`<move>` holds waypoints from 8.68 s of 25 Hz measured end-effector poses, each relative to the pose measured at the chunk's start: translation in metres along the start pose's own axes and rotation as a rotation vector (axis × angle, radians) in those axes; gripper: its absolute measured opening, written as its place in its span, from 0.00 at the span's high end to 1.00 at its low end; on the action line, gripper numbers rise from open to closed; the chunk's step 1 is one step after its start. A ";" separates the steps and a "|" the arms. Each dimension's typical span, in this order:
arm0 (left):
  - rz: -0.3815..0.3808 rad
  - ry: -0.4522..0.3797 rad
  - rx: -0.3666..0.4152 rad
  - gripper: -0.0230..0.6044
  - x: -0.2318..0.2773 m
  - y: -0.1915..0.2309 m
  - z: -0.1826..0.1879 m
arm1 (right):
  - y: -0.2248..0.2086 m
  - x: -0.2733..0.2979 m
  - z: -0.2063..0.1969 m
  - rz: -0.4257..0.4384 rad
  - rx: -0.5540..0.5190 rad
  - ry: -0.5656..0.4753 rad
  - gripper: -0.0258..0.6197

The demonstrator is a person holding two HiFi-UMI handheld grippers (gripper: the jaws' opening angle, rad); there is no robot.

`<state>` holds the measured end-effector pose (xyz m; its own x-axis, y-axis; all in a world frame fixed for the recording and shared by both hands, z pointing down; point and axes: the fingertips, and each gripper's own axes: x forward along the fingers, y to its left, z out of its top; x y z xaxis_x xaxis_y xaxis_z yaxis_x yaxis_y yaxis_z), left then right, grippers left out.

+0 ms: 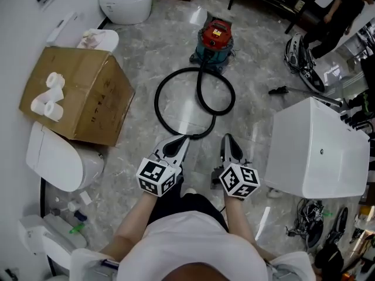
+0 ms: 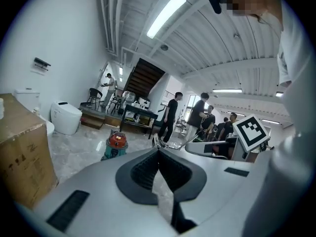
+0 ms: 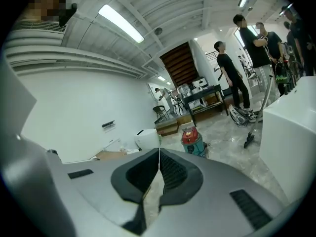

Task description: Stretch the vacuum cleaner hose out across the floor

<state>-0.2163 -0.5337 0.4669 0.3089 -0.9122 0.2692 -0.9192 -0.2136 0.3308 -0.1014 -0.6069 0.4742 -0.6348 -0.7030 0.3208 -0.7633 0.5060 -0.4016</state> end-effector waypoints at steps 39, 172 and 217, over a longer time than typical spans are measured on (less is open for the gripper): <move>-0.220 0.160 0.138 0.95 0.231 0.148 -0.227 | -0.195 0.222 -0.181 -0.005 -0.082 0.092 0.94; -0.669 0.426 0.215 0.69 0.085 -0.003 0.007 | 0.100 0.130 0.081 0.601 0.368 0.078 0.67; -0.650 0.386 0.314 0.70 -0.100 -0.231 -0.121 | 0.102 -0.184 -0.014 0.638 0.318 0.000 0.67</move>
<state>-0.0055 -0.3510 0.4727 0.8134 -0.3997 0.4226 -0.5352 -0.7988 0.2746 -0.0641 -0.4195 0.3864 -0.9461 -0.3181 -0.0608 -0.1704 0.6486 -0.7418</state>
